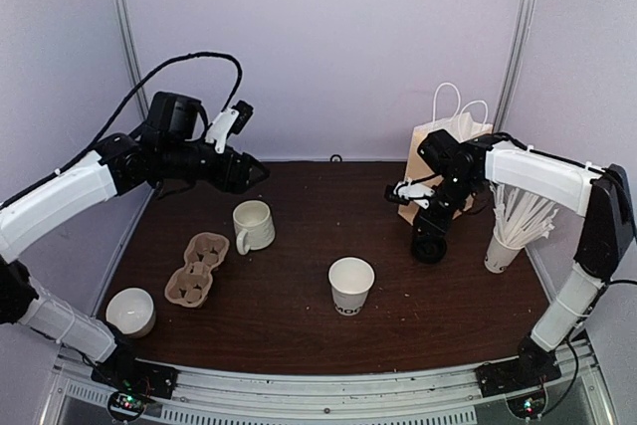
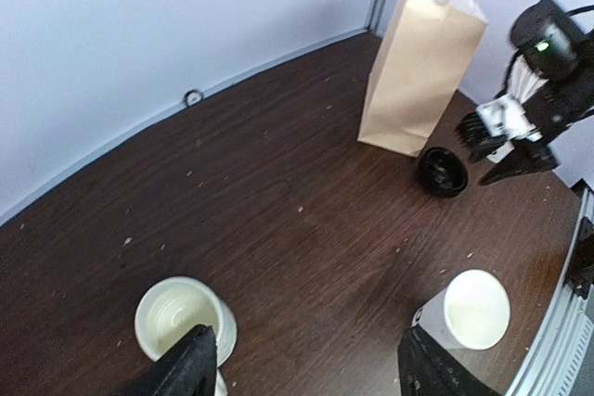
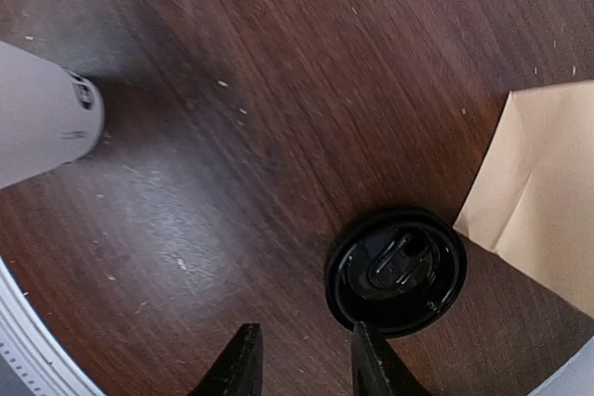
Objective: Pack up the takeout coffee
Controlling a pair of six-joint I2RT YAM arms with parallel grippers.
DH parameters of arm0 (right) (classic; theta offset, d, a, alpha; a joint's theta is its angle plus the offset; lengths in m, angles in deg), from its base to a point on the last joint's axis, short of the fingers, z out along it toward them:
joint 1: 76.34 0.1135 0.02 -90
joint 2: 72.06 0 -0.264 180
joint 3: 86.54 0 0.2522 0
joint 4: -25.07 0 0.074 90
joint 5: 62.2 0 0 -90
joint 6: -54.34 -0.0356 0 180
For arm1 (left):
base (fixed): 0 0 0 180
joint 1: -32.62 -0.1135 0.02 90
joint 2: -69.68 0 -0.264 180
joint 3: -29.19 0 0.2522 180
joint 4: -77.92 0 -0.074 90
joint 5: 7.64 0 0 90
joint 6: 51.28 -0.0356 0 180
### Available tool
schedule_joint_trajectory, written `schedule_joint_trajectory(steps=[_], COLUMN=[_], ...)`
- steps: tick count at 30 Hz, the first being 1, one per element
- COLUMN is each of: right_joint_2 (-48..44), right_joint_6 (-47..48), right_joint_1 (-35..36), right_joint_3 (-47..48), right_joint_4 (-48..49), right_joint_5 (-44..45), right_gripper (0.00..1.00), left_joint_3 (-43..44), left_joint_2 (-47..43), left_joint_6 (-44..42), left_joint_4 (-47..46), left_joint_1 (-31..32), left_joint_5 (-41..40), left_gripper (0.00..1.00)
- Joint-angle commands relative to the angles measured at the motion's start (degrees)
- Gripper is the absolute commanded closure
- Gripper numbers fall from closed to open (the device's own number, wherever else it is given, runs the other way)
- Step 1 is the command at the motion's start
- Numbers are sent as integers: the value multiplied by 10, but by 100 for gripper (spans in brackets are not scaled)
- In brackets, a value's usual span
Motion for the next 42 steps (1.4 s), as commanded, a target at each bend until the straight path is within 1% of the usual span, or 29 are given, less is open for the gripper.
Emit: schedule_joint_trajectory(steps=[1,4,7,10,11,16,19,22,29,31,38,42], right_joint_2=[31,66,90,109,114,128,135,139,125,124,106,82], right_joint_6=[-21,-27,-32,-39,-42,-45,-45,-44,-52,-53,-57,-58], right_joint_1=[-25,-30,-31,-32,-33,-34,-34,-34,-34,-35,-34,-35], right_joint_3=[-57,-58,-61,-61,-60,-53,-48,-43,-47,-47,-50,-47], right_joint_4=[86,94,90,95,96,97,94,87,93,90,75,51], right_joint_5=[78,95,89,92,94,92,85,77,65,65,51,27], right_gripper=[64,60,57,57,57,59,63,71,84,90,94,94], left_joint_3=[45,-9,-47,-42,-36,-33,-33,-33,-36,-39,-41,-40], left_joint_2=[49,31,6,5,9,14,17,15,8,4,1,2], left_joint_6=[-1,31,22,22,16,8,7,2,2,2,0,0], left_joint_4=[-48,-94,-112,-81,-73,-70,-69,-68,-68,-70,-72,-70], left_joint_1=[24,11,10,10,10,10,10,10,10,10,10,10], left_joint_5=[19,38,32,-26,-31,14,15,21,25,25,26,29], left_gripper=[29,27,23,21,21,23,23,23,23,23,23,23])
